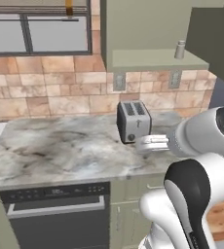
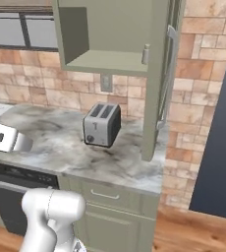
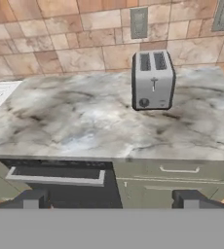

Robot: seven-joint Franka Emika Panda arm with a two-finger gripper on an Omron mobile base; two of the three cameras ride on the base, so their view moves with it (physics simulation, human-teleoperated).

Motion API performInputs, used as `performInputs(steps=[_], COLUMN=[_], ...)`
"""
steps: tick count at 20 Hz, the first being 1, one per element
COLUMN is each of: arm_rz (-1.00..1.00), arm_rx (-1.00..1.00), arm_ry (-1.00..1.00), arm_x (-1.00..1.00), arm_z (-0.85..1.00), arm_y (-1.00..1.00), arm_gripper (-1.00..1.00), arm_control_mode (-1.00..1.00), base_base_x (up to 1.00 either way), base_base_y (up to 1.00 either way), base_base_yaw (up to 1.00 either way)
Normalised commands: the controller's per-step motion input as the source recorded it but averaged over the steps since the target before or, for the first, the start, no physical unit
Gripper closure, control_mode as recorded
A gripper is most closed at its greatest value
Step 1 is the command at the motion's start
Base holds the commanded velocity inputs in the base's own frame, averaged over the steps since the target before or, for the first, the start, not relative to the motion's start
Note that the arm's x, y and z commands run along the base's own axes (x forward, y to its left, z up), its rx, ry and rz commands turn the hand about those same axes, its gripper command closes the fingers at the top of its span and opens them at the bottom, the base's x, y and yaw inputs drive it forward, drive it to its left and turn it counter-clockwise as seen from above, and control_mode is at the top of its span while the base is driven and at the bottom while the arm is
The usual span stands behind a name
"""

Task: Collect the turmeric, ketchup, and shaker from the cabinet and place them next to the stove.

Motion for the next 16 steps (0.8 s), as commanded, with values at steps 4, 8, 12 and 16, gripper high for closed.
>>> performInputs(steps=[4, 8, 12, 16], arm_rz=[0.00, 0.00, 0.00, 0.00], arm_rx=[0.00, 0.00, 0.00, 0.00], arm_ry=[0.00, 0.00, 0.00, 0.00], arm_x=[0.00, 0.00, 0.00, 0.00], arm_z=[0.00, 0.00, 0.00, 0.00], arm_y=[0.00, 0.00, 0.00, 0.00], arm_gripper=[-1.00, -1.00, -1.00, -1.00], arm_control_mode=[1.00, 1.00, 1.00, 1.00], base_base_x=[0.31, 0.45, 0.44, 0.36], base_base_y=[0.00, 0.22, 0.26, -0.06], base_base_yaw=[-0.15, -0.21, -0.19, -0.15])
